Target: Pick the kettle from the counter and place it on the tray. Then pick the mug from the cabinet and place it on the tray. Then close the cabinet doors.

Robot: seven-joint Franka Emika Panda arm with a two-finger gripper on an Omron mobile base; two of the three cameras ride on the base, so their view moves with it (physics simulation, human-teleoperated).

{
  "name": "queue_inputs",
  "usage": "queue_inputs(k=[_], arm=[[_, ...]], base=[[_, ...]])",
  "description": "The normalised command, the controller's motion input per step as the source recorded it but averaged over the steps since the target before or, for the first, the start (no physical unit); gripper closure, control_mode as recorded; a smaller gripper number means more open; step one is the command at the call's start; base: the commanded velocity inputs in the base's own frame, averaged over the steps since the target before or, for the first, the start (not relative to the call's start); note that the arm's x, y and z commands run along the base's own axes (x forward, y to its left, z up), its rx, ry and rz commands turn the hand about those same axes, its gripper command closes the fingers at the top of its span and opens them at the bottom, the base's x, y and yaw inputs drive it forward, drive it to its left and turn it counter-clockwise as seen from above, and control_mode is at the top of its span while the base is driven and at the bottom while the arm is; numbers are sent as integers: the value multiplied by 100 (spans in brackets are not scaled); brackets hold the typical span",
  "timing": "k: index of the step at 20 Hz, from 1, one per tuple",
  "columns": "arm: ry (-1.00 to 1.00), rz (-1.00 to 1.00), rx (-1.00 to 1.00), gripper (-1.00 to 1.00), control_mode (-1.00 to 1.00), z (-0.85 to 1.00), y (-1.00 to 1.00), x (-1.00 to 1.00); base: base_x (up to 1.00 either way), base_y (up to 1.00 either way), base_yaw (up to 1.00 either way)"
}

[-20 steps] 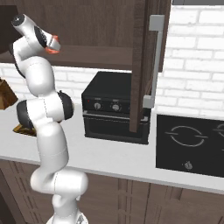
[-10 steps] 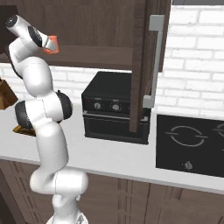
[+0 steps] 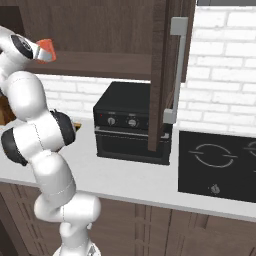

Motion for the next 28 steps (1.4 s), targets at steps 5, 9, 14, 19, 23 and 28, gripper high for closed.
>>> queue_inputs(k=[5,9,14,19,23,28], arm=[[-1,42,0,100,-100,0,0,-97],[0,51,0,100,-100,0,-6,-98],[1,42,0,100,-100,-11,-20,-81],[-1,11,0,100,-100,-4,-16,-16],[0,4,0,100,-100,0,0,-4],[20,16,-1,100,-100,-49,17,0]], base=[[0,0,0],[0,0,0],[0,0,0],[0,0,0],[0,0,0],[0,0,0]])
